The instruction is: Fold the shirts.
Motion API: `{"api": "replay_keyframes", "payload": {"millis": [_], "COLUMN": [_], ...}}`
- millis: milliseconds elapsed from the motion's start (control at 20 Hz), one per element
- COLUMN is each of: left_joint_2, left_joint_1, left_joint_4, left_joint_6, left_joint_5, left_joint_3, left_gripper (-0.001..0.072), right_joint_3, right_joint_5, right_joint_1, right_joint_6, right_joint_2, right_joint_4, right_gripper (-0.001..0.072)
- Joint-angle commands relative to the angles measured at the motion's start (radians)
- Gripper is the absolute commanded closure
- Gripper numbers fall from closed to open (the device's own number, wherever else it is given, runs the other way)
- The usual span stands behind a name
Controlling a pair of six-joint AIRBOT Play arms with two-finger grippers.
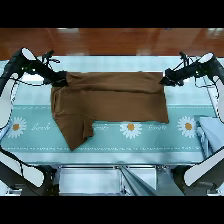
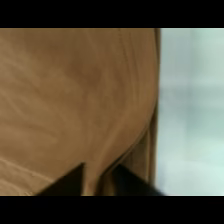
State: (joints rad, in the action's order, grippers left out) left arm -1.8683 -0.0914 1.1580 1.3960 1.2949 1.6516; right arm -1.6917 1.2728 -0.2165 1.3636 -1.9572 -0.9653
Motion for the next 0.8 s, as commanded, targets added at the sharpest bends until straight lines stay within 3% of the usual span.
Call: {"api": "replay_keyframes", "payload": {"millis": [0, 150, 300, 450, 600, 750], "left_joint_2": [0.000, 0.052, 0.172, 0.357, 0.546, 0.687], "left_joint_1": [-0.008, -0.050, -0.113, -0.183, -0.286, -0.400], "left_joint_4": [0.051, 0.099, 0.088, 0.044, -0.004, -0.028], "left_joint_6": [0.004, 0.066, 0.087, 0.087, -0.003, -0.042], "left_joint_5": [0.085, 0.144, 0.160, 0.124, 0.072, 0.044], "left_joint_3": [0.010, 0.036, 0.011, -0.241, -0.575, -0.828], "left_gripper": [0.0201, 0.0201, 0.0202, 0.0201, 0.0201, 0.0201], "right_joint_3": [-0.010, -0.074, -0.045, 0.275, 0.741, 1.045], "right_joint_5": [0.048, 0.224, 0.278, 0.139, -0.126, -0.180], "right_joint_1": [0.001, -0.066, -0.149, -0.221, -0.293, -0.420], "right_joint_6": [0.086, 0.138, 0.137, 0.124, 0.022, -0.138], "right_joint_2": [-0.005, 0.040, 0.198, 0.424, 0.697, 0.883], "right_joint_4": [-0.010, -0.011, -0.109, -0.161, -0.114, 0.109], "right_gripper": [0.0322, 0.0319, 0.0319, 0.0319, 0.0318, 0.0318]}}
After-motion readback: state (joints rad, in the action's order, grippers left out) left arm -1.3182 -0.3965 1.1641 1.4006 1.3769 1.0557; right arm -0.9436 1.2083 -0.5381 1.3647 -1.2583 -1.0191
